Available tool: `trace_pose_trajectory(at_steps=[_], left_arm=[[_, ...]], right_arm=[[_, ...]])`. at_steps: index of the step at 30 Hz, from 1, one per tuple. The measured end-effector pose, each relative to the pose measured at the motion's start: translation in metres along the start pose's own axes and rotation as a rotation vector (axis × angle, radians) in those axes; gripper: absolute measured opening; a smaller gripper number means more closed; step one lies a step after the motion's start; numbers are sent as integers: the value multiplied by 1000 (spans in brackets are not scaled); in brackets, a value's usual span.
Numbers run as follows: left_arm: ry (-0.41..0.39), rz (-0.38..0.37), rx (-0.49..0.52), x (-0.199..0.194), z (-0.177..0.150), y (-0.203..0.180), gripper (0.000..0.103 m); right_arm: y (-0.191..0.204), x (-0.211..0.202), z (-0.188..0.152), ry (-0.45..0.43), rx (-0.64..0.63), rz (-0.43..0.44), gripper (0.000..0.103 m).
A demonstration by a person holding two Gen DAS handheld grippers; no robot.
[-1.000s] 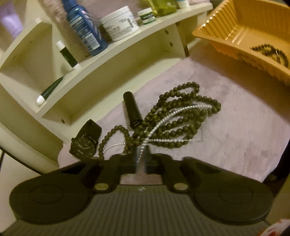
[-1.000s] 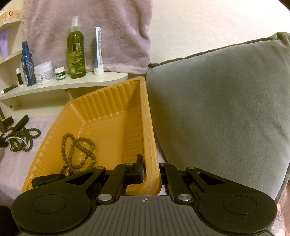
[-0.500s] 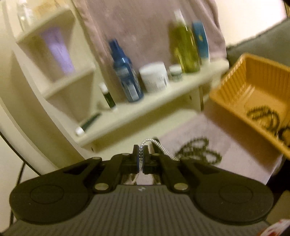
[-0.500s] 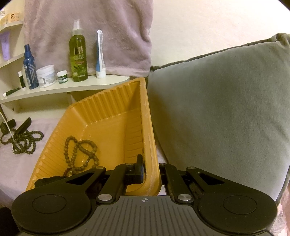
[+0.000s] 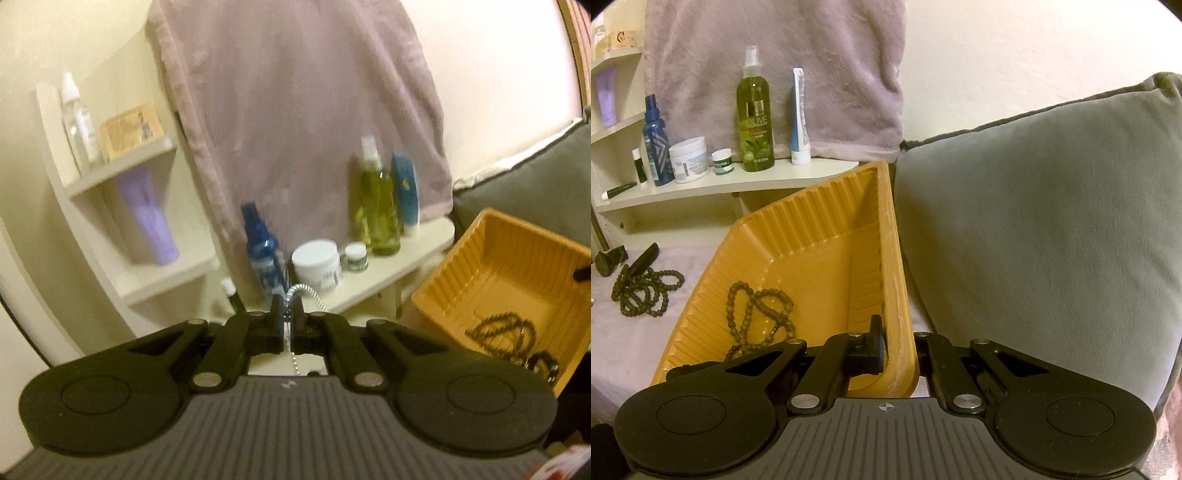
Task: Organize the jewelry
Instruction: 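Carry the silver chain into the orange tray and open the left gripper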
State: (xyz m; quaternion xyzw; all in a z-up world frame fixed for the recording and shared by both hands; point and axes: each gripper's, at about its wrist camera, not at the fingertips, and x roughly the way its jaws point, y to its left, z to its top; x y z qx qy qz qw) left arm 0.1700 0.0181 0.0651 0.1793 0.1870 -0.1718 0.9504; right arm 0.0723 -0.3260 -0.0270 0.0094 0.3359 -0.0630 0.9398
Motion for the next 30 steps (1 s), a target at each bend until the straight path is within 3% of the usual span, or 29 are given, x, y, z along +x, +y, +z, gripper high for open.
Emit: trace_pose_trajectory(at_steps=[11, 26, 30], left_arm=[[-55, -100, -16, -7, 34, -25, 2], [-109, -331, 34, 9, 70, -118, 2], [-80, -396, 33, 22, 71, -142, 2]], right_arm=[[0, 0, 1, -4, 2, 4, 4], [-1, 0, 2, -11, 14, 12, 5], [-2, 0, 2, -10, 21, 14, 5]])
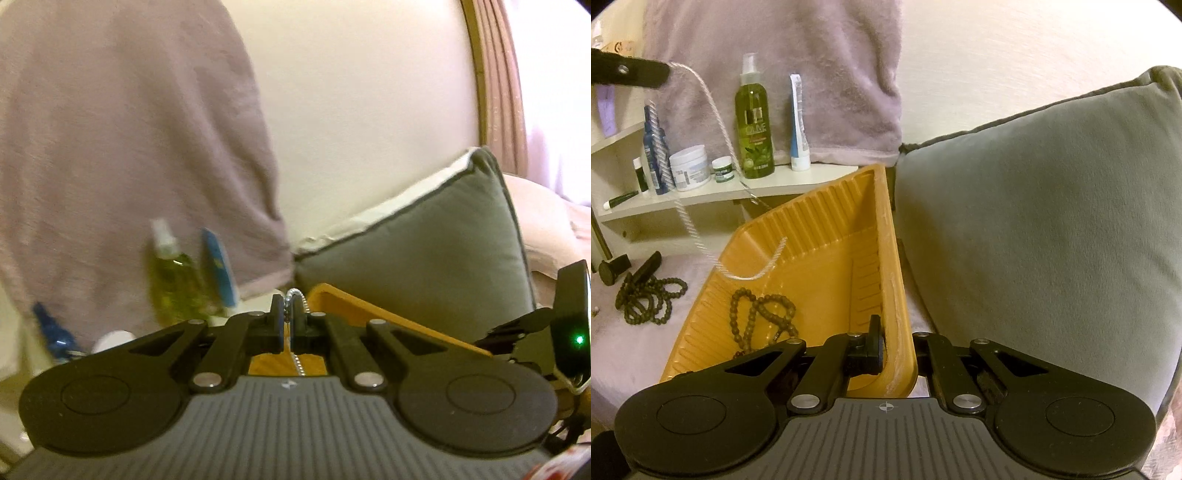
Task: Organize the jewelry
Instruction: 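Carry the silver chain into the orange tray and open the left gripper, then return the left gripper to the pile and grasp a small gold earring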
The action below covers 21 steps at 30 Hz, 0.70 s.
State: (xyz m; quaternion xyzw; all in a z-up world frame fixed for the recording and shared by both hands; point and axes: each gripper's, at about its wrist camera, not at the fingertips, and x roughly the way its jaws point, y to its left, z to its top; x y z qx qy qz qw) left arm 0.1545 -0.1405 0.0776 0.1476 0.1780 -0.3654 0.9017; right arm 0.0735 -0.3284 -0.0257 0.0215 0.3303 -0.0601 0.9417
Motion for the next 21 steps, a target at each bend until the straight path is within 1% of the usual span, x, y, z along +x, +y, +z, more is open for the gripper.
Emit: trace_pose_trajectory(at_steps=[6, 11, 13, 16, 18, 21], left_arm=[[117, -54, -1, 37, -24, -20, 2], [179, -78, -10, 52, -41, -25, 2], [187, -83, -23, 54, -45, -23, 3], [182, -100, -48, 55, -43, -20, 6], [170, -101, -54, 51, -40, -19, 18], [149, -70, -53, 44, -39, -16, 18]], right_arm=[[-3, 1, -1, 4, 9, 6, 5], [-5, 3, -1, 8, 17, 7, 4], [-5, 4, -1, 9, 18, 7, 4], [-5, 4, -1, 9, 18, 7, 4], [-5, 4, -1, 9, 19, 7, 4], [-5, 4, -1, 8, 18, 7, 4]])
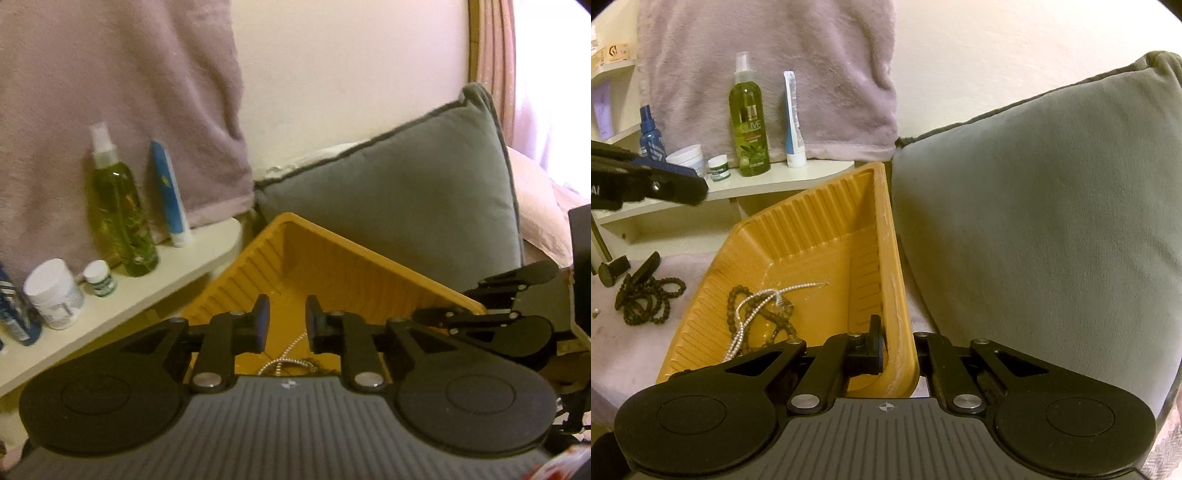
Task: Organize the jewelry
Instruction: 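Return the left gripper to the pile and grasp a small gold earring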
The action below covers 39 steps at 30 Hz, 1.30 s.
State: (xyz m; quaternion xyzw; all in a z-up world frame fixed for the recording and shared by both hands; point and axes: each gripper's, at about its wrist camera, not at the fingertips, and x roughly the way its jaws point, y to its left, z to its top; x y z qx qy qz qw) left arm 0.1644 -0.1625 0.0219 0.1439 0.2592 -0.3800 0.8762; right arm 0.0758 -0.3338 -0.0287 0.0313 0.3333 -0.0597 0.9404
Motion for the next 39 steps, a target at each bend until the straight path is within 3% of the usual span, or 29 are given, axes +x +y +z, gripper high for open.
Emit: trace_pose_trajectory(at_steps=[9, 25, 32, 39], left_arm=[[-38, 168, -119, -34, -28, 36, 20], [25, 544, -389, -104, -138, 109, 21], [86, 639, -443, -118, -179, 128, 21], [139, 665, -496, -116, -212, 141, 21]], right_arm=[[0, 0, -1, 0, 0, 0, 4], [1, -2, -4, 3, -7, -3, 4], [2, 0, -3, 10, -16, -8, 4], [3, 3, -3, 17, -33, -20, 4]])
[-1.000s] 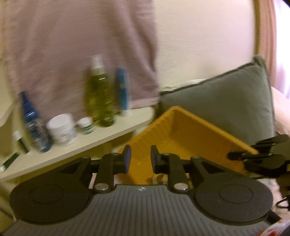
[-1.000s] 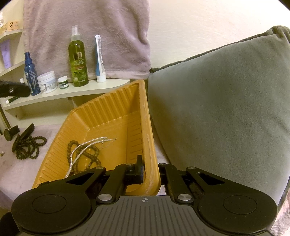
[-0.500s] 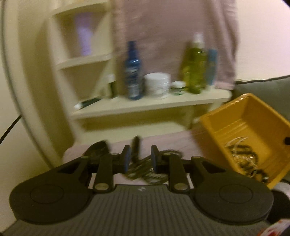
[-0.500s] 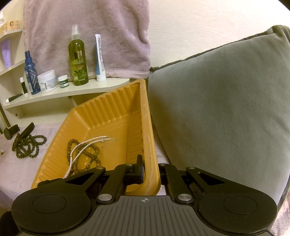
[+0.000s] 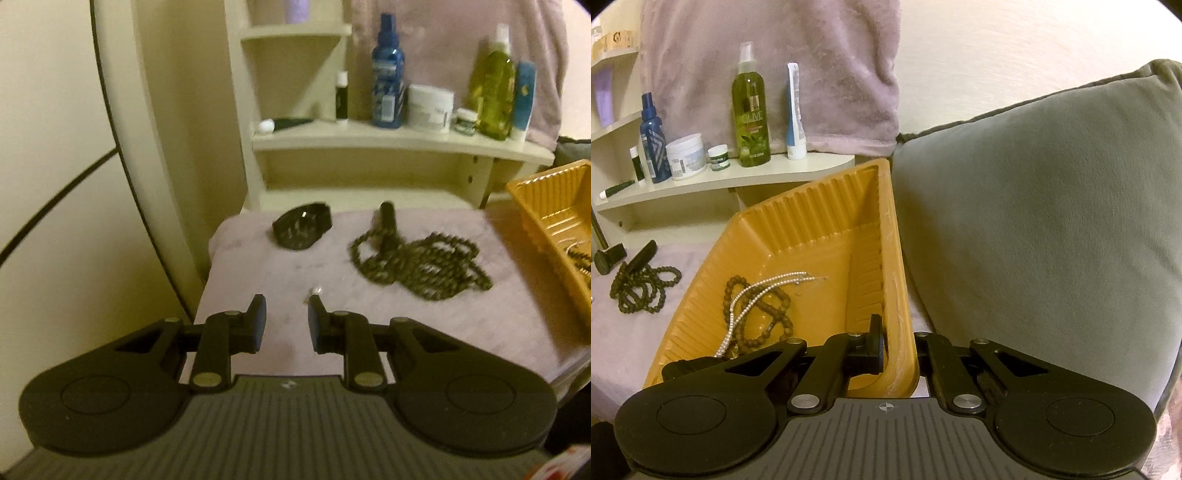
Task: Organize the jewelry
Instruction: 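Return the left gripper to the pile and grasp a small gold earring, then lower the gold earring into the orange tray and open the left gripper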
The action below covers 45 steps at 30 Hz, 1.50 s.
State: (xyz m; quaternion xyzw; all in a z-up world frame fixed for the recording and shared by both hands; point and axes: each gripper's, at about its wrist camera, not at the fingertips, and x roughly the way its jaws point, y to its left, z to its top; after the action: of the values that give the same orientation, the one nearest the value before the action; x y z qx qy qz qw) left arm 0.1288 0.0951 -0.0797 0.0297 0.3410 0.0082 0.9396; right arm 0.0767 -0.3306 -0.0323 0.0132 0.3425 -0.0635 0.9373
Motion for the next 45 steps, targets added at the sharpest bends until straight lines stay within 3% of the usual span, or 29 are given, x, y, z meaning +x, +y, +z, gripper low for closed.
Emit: trace_pose_trajectory(at_steps=[9, 24, 28, 32, 45], left_arm=[[-8, -28, 8, 29, 0, -8, 21], [13, -43, 104, 69, 2, -23, 21], [15, -48, 107, 72, 3, -23, 19], [21, -50, 117, 72, 3, -25, 9], [-15, -81, 123, 44, 16, -39, 8]], right_arm=[[0, 2, 1, 11, -8, -9, 4], [0, 4, 1, 18, -9, -15, 4], [-1, 4, 1, 18, -10, -15, 4], [0, 4, 1, 17, -10, -14, 4], [-2, 5, 0, 15, -5, -10, 4]])
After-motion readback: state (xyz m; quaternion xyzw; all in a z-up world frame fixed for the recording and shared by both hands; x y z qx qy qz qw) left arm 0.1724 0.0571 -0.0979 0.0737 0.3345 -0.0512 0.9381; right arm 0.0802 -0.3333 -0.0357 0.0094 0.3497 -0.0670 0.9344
